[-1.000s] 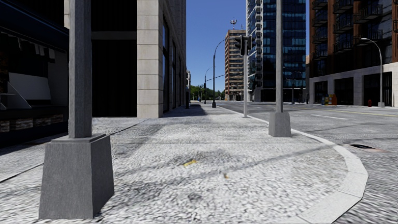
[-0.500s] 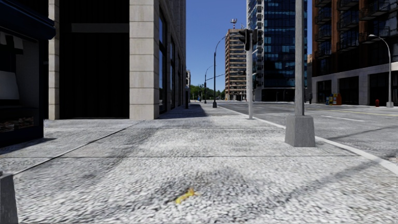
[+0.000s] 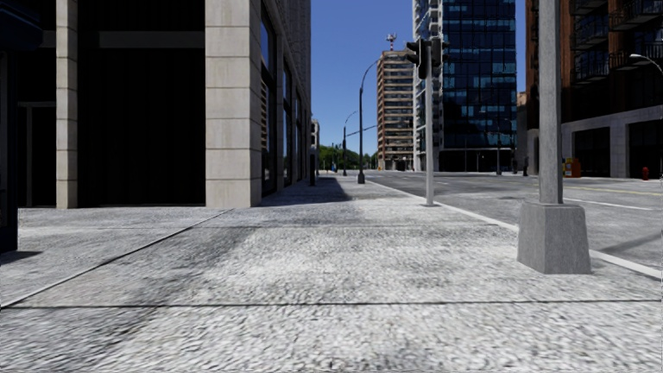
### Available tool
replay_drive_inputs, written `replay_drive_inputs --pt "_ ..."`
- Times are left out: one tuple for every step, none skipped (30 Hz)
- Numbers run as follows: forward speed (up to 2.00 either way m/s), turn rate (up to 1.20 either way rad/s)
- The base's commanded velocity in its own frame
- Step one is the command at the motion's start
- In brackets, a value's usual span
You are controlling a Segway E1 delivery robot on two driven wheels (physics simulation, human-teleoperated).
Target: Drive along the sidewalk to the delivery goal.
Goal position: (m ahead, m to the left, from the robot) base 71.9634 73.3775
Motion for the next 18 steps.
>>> replay_drive_inputs --pt "1.57 0.0" --pt "1.57 0.0" --pt "1.57 0.0" --pt "1.57 0.0" --pt "1.57 0.0" --pt "1.57 0.0" --pt "1.57 0.0" --pt "1.57 0.0" --pt "1.57 0.0" --pt "1.57 0.0" --pt "1.57 0.0" --pt "1.57 0.0" --pt "2.0 0.0" --pt "2.0 0.0" --pt "2.0 0.0" --pt "2.0 0.0" --pt "2.0 0.0" --pt "2.0 0.0"
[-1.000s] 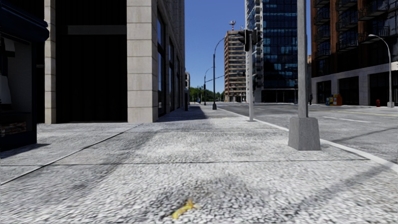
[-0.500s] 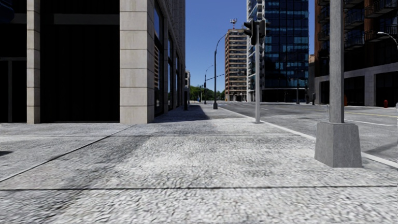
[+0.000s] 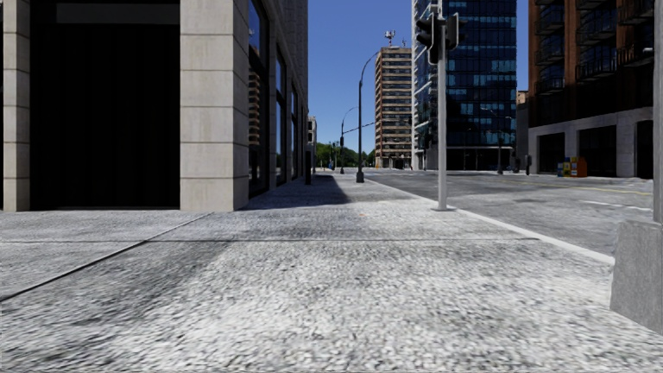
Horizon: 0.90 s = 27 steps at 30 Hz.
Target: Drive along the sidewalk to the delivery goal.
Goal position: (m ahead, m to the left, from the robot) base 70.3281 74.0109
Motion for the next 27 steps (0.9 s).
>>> replay_drive_inputs --pt "2.0 0.0" --pt "2.0 0.0" --pt "2.0 0.0" --pt "2.0 0.0" --pt "2.0 0.0" --pt "2.0 0.0" --pt "2.0 0.0" --pt "2.0 0.0" --pt "2.0 0.0" --pt "2.0 0.0" --pt "2.0 0.0" --pt "2.0 0.0" --pt "2.0 0.0" --pt "2.0 0.0" --pt "2.0 0.0" --pt "2.0 0.0" --pt "2.0 0.0" --pt "2.0 0.0" --pt "2.0 0.0" --pt "2.0 0.0" --pt "2.0 0.0" --pt "2.0 0.0" --pt "2.0 0.0" --pt "2.0 0.0" --pt "2.0 0.0" --pt "2.0 0.0" --pt "2.0 0.0"
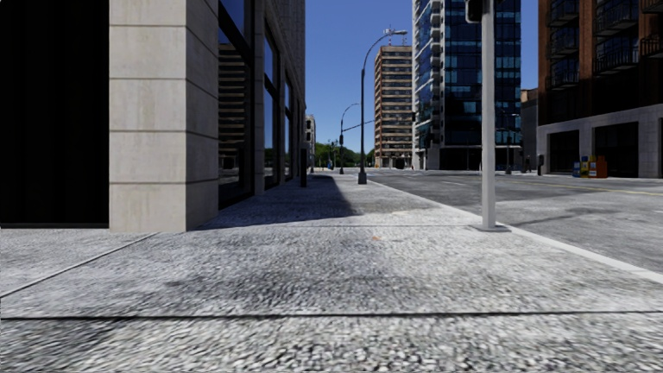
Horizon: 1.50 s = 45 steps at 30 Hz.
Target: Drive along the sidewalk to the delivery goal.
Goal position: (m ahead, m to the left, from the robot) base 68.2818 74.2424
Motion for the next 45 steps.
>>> replay_drive_inputs --pt "2.0 0.0" --pt "2.0 0.0" --pt "2.0 0.0" --pt "2.0 0.0" --pt "2.0 0.0" --pt "2.0 0.0" --pt "2.0 0.0" --pt "2.0 0.0" --pt "2.0 0.0" --pt "2.0 0.0" --pt "2.0 0.0" --pt "2.0 0.0" --pt "2.0 0.0" --pt "2.0 0.0" --pt "2.0 0.0" --pt "2.0 0.0" --pt "2.0 0.0" --pt "2.0 0.0" --pt "2.0 0.0" --pt "2.0 0.0" --pt "2.0 0.0" --pt "2.0 0.0" --pt "2.0 0.0" --pt "2.0 0.0" --pt "2.0 0.0" --pt "2.0 0.0" --pt "2.0 0.0" --pt "2.0 0.0" --pt "2.0 0.0" --pt "2.0 0.0" --pt "2.0 0.0" --pt "2.0 0.0" --pt "2.0 0.0" --pt "2.0 0.0" --pt "2.0 0.0" --pt "2.0 0.0" --pt "2.0 0.0" --pt "2.0 0.0" --pt "2.0 0.0" --pt "2.0 0.0" --pt "2.0 0.0" --pt "2.0 0.0" --pt "2.0 0.0" --pt "2.0 0.0" --pt "2.0 0.0"
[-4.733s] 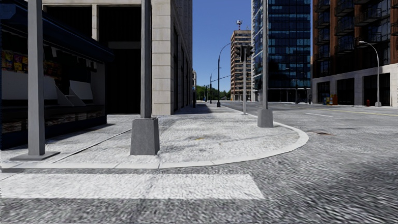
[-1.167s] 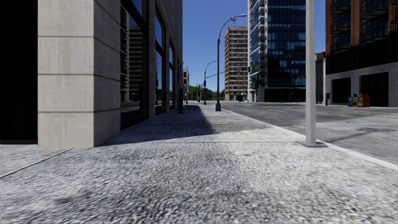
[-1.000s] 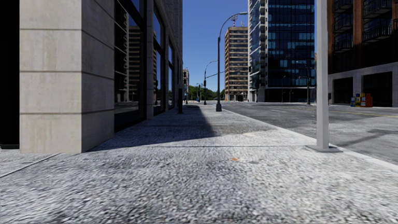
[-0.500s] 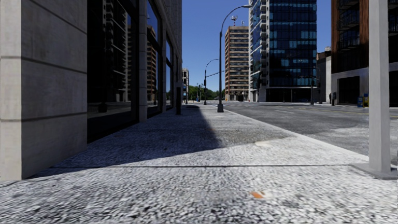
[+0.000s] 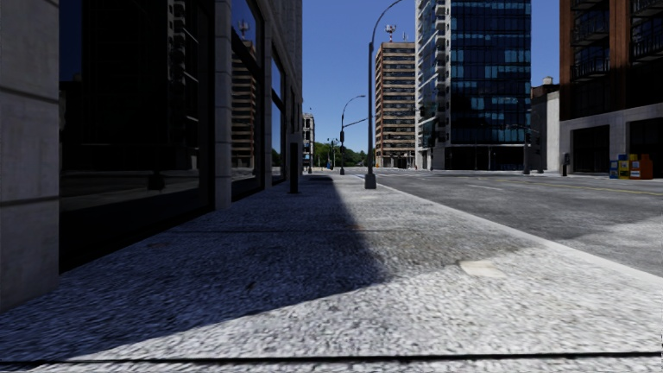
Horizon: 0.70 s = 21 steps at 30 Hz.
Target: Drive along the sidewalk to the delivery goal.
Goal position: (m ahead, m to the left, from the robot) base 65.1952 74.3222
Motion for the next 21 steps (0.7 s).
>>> replay_drive_inputs --pt "2.0 0.0" --pt "2.0 0.0" --pt "2.0 0.0" --pt "2.0 0.0" --pt "2.0 0.0" --pt "2.0 0.0" --pt "2.0 0.0" --pt "2.0 0.0" --pt "2.0 0.0" --pt "2.0 0.0" --pt "2.0 0.0" --pt "2.0 0.0" --pt "2.0 0.0" --pt "2.0 0.0" --pt "2.0 0.0" --pt "2.0 0.0" --pt "2.0 0.0" --pt "2.0 0.0" --pt "2.0 0.0" --pt "2.0 0.0" --pt "2.0 0.0"
